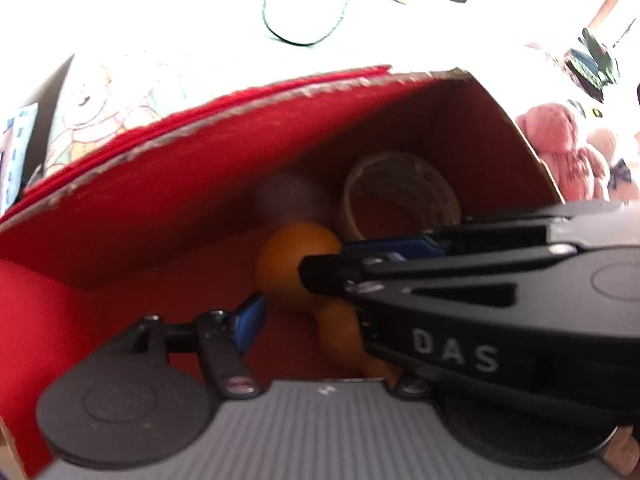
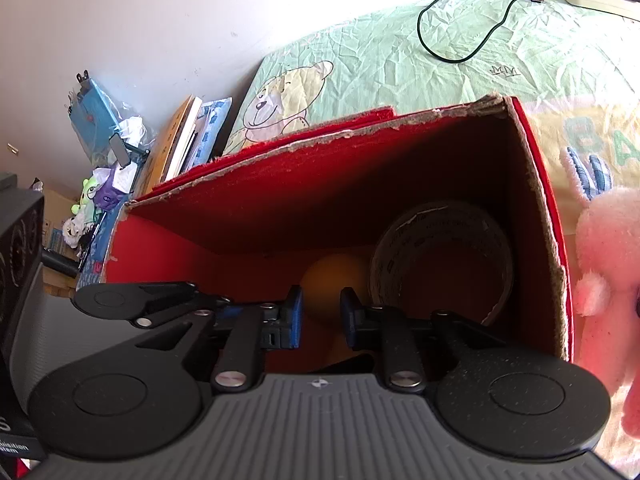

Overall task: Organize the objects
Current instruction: 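Open the right gripper to release the gourd inside the red box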

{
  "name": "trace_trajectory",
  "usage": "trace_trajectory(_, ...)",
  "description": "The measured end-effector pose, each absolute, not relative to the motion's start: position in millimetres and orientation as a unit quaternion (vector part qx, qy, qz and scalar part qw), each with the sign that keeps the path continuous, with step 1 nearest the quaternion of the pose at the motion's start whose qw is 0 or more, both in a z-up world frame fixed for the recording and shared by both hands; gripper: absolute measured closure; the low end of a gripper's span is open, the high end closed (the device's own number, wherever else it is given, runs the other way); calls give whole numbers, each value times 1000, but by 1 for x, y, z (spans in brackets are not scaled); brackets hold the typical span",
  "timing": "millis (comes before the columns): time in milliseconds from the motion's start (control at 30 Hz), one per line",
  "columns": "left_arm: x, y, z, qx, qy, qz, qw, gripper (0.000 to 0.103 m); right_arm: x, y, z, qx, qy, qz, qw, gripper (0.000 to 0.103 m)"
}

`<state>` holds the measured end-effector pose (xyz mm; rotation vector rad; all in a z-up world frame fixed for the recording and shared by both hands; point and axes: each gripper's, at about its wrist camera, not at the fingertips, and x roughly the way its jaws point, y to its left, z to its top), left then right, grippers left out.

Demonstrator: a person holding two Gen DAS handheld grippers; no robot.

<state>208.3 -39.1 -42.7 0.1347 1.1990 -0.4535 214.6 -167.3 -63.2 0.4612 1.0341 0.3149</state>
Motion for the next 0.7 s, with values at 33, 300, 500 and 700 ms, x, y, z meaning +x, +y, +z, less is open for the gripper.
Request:
trace_trajectory(33,208,-37,-42,56,559,-209,801,36,214,-167,-63,219,487,149,832,78)
trace_trajectory(300,208,-34,-39,57,554,-173,813,29,214,-169,-62,225,479,144,836,78)
trace_trajectory(500,211,-31,-37,66,548,-160,818,29,214,-169,-63,225,478,143,837,78)
trace_trajectory(700,203,-37,-34,84,528,-141,833,32,214,-171,-63,230,474,146,837,79)
